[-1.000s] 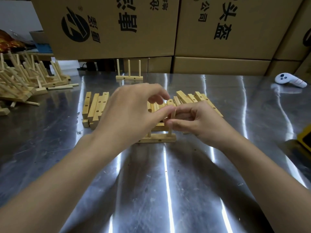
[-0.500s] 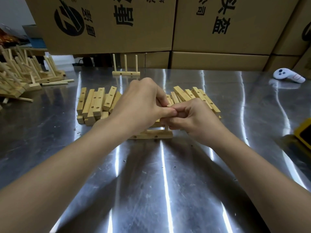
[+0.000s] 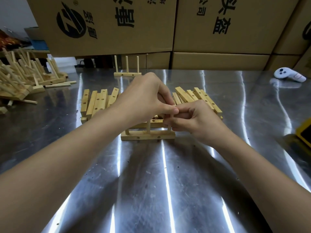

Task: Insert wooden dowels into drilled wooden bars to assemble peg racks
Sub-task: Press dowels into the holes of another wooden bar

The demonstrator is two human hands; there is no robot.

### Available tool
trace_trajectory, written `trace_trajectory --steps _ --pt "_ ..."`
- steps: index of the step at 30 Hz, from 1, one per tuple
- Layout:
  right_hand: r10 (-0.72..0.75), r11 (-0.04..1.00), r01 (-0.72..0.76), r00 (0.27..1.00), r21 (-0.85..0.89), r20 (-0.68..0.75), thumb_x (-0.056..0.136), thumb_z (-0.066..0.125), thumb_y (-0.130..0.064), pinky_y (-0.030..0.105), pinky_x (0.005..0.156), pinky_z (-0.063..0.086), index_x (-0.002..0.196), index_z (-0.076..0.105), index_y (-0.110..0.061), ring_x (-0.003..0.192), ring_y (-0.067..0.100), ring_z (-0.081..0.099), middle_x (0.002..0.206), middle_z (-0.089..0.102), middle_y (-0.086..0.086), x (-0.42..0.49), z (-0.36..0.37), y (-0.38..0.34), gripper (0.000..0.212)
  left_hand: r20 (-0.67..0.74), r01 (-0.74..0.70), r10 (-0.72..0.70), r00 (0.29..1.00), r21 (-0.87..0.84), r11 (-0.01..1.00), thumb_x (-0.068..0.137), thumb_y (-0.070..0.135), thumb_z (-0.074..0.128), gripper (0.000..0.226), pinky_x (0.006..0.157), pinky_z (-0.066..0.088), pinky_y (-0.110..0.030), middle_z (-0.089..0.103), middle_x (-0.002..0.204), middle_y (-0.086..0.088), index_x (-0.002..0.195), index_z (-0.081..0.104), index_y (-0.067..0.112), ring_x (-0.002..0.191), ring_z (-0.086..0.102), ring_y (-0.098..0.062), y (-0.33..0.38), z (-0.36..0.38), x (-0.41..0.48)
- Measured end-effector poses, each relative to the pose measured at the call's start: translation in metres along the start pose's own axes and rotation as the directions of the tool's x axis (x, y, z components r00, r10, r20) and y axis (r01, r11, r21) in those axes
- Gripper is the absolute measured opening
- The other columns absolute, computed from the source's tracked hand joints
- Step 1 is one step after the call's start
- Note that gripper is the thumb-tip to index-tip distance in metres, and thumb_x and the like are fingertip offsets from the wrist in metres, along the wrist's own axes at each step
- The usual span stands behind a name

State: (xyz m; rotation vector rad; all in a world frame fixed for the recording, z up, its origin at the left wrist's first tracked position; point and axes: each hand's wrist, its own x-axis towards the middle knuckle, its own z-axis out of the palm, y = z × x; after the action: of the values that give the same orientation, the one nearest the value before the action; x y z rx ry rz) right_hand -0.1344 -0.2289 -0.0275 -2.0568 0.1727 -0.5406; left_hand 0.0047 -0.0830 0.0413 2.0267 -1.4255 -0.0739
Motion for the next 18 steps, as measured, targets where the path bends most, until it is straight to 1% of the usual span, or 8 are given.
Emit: trace_trajectory --steps 1,2,4,7,11,14,16,18 --pt "0.004 1.0 -0.004 1.0 0.015 0.003 0.095 0.079 -0.012 0.059 0.091 0.061 0.1 0.082 -0.009 0.085 0.021 0.068 0.093 0.075 0.028 0.0 0.0 0.001 0.007 -0.005 -0.008 0.009 1.0 0.008 1.0 0.078 0.038 0.094 0.014 0.059 0.052 -0.011 0.075 0.067 0.017 0.079 0.084 0.029 0.068 0.071 0.009 0.0 0.001 0.001" --pt "0.005 1.0 -0.005 1.0 0.028 0.003 0.095 0.079 -0.012 0.056 0.09 0.062 0.101 0.082 -0.009 0.086 0.02 0.07 0.092 0.076 0.026 0.0 -0.001 0.002 0.008 -0.007 -0.016 0.016 1.0 0.024 1.0 0.078 0.038 0.094 0.014 0.058 0.05 -0.01 0.075 0.066 0.017 0.077 0.083 0.029 0.067 0.07 0.009 0.001 0.003 0.002" --pt "-0.007 0.999 0.007 1.0 0.036 0.002 0.094 0.08 -0.013 0.052 0.09 0.064 0.1 0.083 -0.012 0.09 0.02 0.076 0.09 0.08 0.017 0.0 -0.001 0.004 0.007 0.004 -0.013 0.013 1.0 0.042 0.999 0.078 0.039 0.094 0.017 0.061 0.054 -0.017 0.074 0.064 0.017 0.074 0.081 0.03 0.066 0.07 0.008 0.0 0.006 0.003" --pt "-0.048 0.997 0.047 0.999 -0.057 -0.007 0.093 0.082 -0.016 0.055 0.087 0.064 0.096 0.085 -0.019 0.093 0.03 0.078 0.085 0.081 0.005 0.001 0.0 0.004 0.006 0.027 0.028 -0.029 0.999 0.028 0.999 0.077 0.04 0.094 0.019 0.066 0.059 -0.026 0.073 0.064 0.02 0.071 0.079 0.032 0.066 0.069 0.008 -0.003 0.003 0.002" --pt "-0.051 0.992 0.049 0.999 -0.115 -0.015 0.092 0.082 -0.022 0.059 0.083 0.061 0.096 0.085 -0.026 0.089 0.032 0.077 0.082 0.08 0.0 0.001 0.002 0.005 0.006 0.079 0.038 -0.043 0.996 0.07 0.997 0.078 0.041 0.094 0.021 0.077 0.063 -0.038 0.072 0.064 0.022 0.068 0.076 0.034 0.067 0.07 0.006 0.002 -0.001 0.005" --pt "-0.054 0.989 0.046 0.997 -0.142 -0.055 0.091 0.083 -0.024 0.061 0.082 0.059 0.098 0.085 -0.025 0.09 0.036 0.075 0.082 0.08 0.003 0.001 0.004 0.006 0.008 0.091 0.068 -0.076 0.993 0.092 0.993 0.08 0.04 0.092 0.021 0.083 0.063 -0.041 0.073 0.065 0.022 0.07 0.077 0.031 0.071 0.07 0.005 0.005 -0.003 0.008" --pt "-0.054 0.984 0.041 0.996 -0.173 -0.075 0.091 0.083 -0.023 0.057 0.082 0.059 0.098 0.086 -0.025 0.089 0.031 0.076 0.082 0.081 0.0 0.0 0.006 0.004 0.007 0.098 0.088 -0.096 0.99 0.085 0.993 0.081 0.039 0.092 0.018 0.085 0.063 -0.041 0.074 0.067 0.021 0.074 0.078 0.029 0.075 0.071 0.003 0.007 -0.002 0.007" --pt "-0.039 0.985 0.026 0.997 -0.17 -0.074 0.091 0.084 -0.021 0.054 0.082 0.061 0.099 0.086 -0.026 0.089 0.027 0.077 0.084 0.081 -0.002 -0.002 0.008 0.002 0.009 0.106 0.101 -0.11 0.988 0.095 0.99 0.081 0.038 0.092 0.018 0.086 0.062 -0.043 0.073 0.067 0.023 0.074 0.078 0.03 0.077 0.071 0.001 0.01 -0.003 0.006"
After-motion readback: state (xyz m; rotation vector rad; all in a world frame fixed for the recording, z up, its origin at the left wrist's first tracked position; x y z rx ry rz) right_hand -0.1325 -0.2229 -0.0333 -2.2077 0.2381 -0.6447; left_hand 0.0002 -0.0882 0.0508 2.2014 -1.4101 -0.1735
